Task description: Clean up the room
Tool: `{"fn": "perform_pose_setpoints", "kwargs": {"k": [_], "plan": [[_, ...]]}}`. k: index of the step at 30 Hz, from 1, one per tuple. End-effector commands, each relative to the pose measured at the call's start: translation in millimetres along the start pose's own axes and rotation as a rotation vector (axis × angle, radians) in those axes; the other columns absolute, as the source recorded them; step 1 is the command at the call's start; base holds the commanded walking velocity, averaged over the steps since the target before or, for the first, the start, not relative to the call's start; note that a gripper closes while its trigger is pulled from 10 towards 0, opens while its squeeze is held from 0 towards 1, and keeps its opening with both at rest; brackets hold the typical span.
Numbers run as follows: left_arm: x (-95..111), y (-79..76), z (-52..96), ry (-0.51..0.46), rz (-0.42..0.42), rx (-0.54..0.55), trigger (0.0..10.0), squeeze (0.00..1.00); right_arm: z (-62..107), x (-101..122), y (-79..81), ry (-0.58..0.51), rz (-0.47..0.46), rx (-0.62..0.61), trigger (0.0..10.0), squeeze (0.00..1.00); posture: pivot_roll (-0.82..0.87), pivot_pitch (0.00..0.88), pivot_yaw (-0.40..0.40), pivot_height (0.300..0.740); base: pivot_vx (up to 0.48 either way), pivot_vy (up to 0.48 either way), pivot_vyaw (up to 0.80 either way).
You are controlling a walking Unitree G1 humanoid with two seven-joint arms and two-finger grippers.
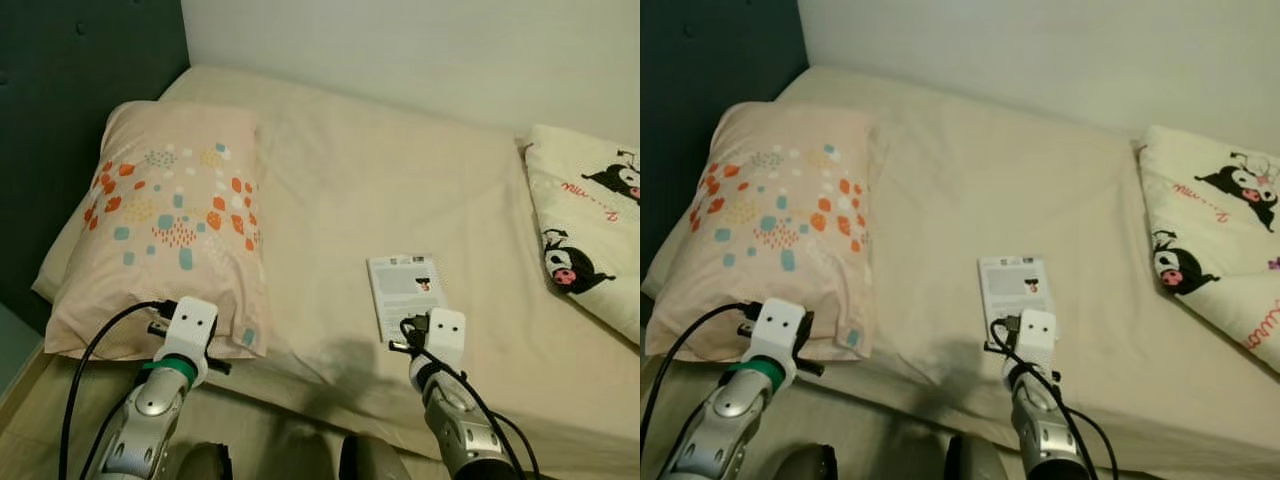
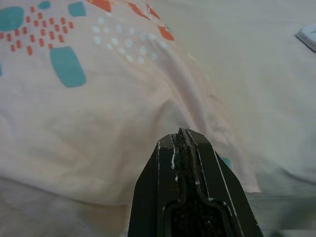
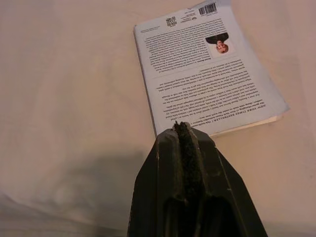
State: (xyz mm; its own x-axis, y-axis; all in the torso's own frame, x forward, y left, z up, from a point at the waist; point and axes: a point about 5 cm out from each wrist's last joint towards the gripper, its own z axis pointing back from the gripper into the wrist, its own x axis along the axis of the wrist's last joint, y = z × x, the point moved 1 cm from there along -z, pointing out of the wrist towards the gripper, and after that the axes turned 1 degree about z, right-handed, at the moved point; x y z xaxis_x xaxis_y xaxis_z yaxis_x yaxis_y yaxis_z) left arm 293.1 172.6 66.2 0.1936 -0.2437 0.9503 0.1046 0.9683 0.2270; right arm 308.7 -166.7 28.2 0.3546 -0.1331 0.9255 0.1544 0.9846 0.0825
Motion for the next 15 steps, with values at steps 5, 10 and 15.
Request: {"fn": "perform_pose_setpoints", "kwargs": {"k": [5,10,15], "plan": [[-3.7,-6.8,0.9,0.021,0.009,-0.008,10.0,0.00,2.8,-13.3,-5.4,0.039,-0.013,-0.037,10.0,0.00,0.11,0.029,-0.048,0.636,0.000,0.000,0.00],[-3.4,-5.3,0.7,0.019,0.003,-0.001,10.0,0.00,1.8,-10.8,-2.8,0.028,-0.006,-0.024,10.0,0.00,0.11,0.012,-0.048,0.636,0.000,0.000,0.00],[-2.2,-2.9,-0.9,0.018,0.000,0.007,10.0,0.00,0.7,-12.4,0.1,0.043,-0.030,-0.020,10.0,0.00,0.12,0.001,-0.048,0.631,0.000,0.000,0.00]]}}
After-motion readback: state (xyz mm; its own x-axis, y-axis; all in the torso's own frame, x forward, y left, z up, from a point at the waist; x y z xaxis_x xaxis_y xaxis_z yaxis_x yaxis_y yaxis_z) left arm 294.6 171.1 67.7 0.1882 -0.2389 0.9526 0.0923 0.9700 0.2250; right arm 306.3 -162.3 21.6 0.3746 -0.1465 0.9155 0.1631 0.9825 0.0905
